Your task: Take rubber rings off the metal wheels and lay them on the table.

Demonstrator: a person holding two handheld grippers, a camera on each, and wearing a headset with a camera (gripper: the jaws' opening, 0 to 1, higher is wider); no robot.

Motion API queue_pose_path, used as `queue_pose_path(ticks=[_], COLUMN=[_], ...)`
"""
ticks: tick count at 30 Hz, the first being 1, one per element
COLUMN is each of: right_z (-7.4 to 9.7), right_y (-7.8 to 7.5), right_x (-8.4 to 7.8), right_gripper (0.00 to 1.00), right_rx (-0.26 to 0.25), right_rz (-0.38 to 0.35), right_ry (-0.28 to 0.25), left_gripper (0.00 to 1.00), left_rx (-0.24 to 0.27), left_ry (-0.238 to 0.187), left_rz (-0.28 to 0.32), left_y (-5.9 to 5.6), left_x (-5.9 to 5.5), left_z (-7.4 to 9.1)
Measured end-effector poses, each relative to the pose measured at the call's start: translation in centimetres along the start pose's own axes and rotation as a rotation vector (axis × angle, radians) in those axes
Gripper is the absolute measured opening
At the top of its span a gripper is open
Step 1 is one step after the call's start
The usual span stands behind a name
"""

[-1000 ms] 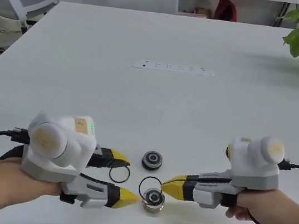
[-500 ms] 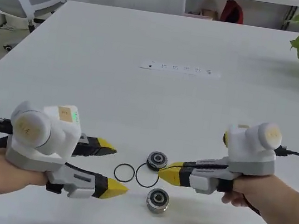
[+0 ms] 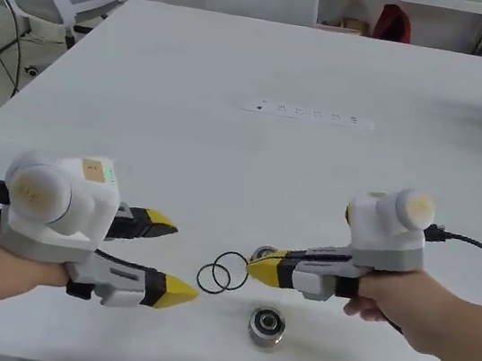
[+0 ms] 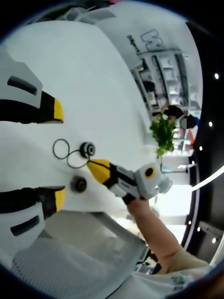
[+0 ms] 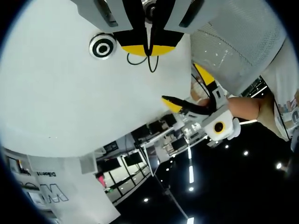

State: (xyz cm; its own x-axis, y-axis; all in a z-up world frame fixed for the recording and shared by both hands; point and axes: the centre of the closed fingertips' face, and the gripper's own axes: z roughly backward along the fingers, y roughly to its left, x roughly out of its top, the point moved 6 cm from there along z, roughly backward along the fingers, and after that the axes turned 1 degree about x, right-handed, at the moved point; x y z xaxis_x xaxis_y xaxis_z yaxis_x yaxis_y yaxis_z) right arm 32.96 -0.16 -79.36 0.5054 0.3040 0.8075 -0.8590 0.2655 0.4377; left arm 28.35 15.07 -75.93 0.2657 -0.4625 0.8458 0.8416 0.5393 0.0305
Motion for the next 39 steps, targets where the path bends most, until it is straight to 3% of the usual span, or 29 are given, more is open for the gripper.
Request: queue_pose_path(ticks=[10,39], right_z=[-1.7,-3.0], right_y=[-0.6,-1.8], right_x=[-0.4,-1.2], right_gripper=[0.00,0.00], right_rx=[-0.019,-0.075], right_rz=[-0.022,-0.024], right_ry=[0.030,0.080], left_gripper=[0.57,0.57], left_rx=[0.019,0.031], left_ry=[0.002,0.027], left_rz=[0.014,0.045], left_y=[0.3,0.3], left_x=[-0.5,-1.8], left_z=[0.8,1.1])
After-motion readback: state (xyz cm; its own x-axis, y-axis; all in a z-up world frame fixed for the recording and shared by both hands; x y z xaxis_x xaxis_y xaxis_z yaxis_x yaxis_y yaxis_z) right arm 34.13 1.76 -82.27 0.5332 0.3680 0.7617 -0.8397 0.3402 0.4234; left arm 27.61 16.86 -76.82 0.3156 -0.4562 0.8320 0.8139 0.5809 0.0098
